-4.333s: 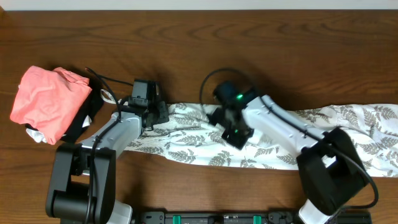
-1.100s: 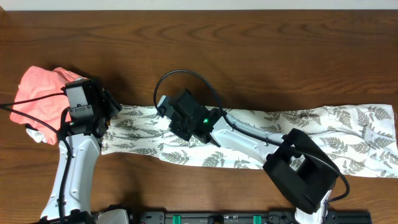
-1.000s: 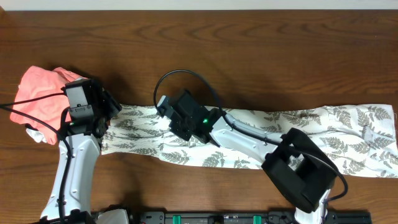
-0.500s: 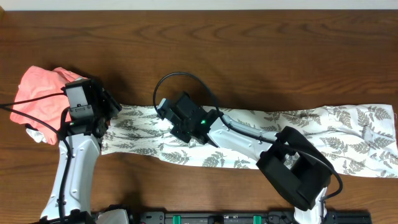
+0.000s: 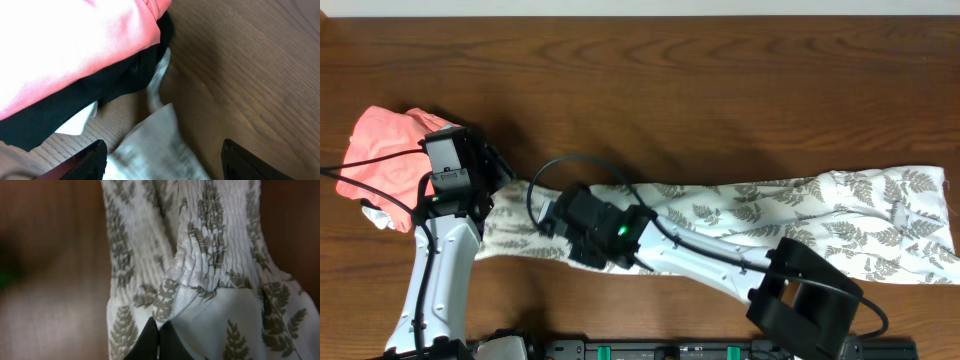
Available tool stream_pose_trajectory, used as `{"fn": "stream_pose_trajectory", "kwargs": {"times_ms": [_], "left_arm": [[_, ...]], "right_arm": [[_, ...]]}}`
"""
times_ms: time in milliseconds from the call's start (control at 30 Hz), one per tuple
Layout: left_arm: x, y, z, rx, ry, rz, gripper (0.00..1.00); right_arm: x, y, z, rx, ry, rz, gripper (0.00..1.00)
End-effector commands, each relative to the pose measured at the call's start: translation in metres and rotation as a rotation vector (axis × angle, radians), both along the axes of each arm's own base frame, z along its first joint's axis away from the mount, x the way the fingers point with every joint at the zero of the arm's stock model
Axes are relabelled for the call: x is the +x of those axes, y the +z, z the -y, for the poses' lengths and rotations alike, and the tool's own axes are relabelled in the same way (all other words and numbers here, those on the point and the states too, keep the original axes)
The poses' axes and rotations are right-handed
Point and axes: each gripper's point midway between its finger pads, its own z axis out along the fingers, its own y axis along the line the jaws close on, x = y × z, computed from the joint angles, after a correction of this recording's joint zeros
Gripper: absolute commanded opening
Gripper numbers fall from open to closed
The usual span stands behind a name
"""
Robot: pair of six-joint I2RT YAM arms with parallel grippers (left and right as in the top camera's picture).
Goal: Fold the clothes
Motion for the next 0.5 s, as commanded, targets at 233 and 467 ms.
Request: {"fn": "stream_pose_trajectory", "kwargs": {"times_ms": [233,467], "left_arm": [[0.000,0.004,-0.002,0.000,0.010,0.011,0.74],[0.005,0.005,0.016,-0.085,-0.059,0.037,0.74]], "right_arm": [[-0.018,-0.004,-0.003,-0.003,0.031,-0.049,0.44],[0.040,0.019,0.033,-0.054,-0.272,0.104,0.07]]}}
